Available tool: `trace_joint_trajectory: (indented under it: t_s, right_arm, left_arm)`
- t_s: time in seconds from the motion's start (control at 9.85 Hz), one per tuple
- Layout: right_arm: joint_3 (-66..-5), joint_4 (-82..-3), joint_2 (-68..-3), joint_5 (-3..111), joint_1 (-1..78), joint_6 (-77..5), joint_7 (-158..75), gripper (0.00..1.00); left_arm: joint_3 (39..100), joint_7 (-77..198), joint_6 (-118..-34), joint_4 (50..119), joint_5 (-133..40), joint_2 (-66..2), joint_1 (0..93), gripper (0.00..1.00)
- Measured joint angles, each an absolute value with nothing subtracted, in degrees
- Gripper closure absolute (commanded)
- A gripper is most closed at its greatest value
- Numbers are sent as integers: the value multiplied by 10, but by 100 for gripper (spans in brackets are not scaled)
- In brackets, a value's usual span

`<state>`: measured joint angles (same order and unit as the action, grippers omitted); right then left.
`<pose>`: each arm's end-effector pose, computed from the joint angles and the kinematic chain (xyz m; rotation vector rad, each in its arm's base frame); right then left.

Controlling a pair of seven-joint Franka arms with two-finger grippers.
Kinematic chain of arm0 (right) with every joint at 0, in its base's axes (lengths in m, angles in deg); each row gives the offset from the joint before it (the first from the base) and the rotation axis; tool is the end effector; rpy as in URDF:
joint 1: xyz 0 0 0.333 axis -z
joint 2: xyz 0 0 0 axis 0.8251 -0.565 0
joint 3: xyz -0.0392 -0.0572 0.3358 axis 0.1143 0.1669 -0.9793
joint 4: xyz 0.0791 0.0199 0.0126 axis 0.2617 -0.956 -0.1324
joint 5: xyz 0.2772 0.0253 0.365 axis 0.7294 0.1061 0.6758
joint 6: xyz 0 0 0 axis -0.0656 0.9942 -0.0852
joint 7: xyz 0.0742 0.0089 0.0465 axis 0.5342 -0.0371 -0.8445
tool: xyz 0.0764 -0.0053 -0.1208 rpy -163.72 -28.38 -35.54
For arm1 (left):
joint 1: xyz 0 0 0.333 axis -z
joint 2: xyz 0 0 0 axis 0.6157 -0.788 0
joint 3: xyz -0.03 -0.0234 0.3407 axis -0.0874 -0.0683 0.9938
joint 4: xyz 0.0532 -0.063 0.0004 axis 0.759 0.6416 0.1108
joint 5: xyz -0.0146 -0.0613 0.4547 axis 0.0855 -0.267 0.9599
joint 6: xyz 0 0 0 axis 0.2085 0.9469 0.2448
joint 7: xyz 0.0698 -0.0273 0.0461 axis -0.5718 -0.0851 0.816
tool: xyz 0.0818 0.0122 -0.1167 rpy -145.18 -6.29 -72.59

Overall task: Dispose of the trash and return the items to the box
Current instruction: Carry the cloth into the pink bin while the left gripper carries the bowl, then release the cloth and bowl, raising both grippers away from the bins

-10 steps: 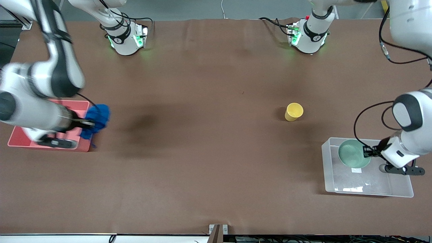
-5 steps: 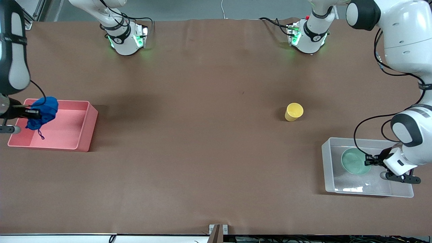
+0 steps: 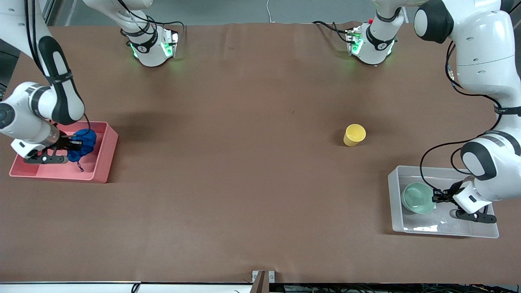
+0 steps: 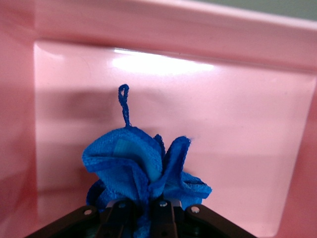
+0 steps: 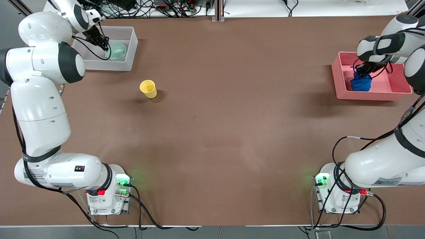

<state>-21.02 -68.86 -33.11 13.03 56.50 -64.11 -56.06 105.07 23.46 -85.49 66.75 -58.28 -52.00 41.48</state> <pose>0.5644 -0.2238 0.1594 2.9928 0.0814 -0.1262 0.7905 0.1329 0.1786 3.0633 -0.2573 0.0727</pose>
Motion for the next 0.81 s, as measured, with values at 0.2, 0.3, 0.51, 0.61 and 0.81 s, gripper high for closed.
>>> trace_joint_trajectory:
  t_s: [0.2,0.3,0.51,0.61,0.81]
  right_arm:
    - [-212,-690,-337,131,564,-641,-560,0]
    - [-212,-688,-336,131,563,-642,-560,0]
    - [-212,-658,-317,132,561,-608,-551,0]
    - [-212,-622,-293,133,560,-543,-526,0]
    - [-231,-529,-225,133,563,-381,-471,0]
  left_arm:
    - [1050,234,-860,657,-578,-505,416,1]
    - [1045,235,-854,655,-563,-480,417,1]
    - [1020,267,-798,658,-499,-403,417,0]
    - [999,298,-771,675,-463,-356,418,0]
    - [957,367,-757,761,-437,-240,420,0]
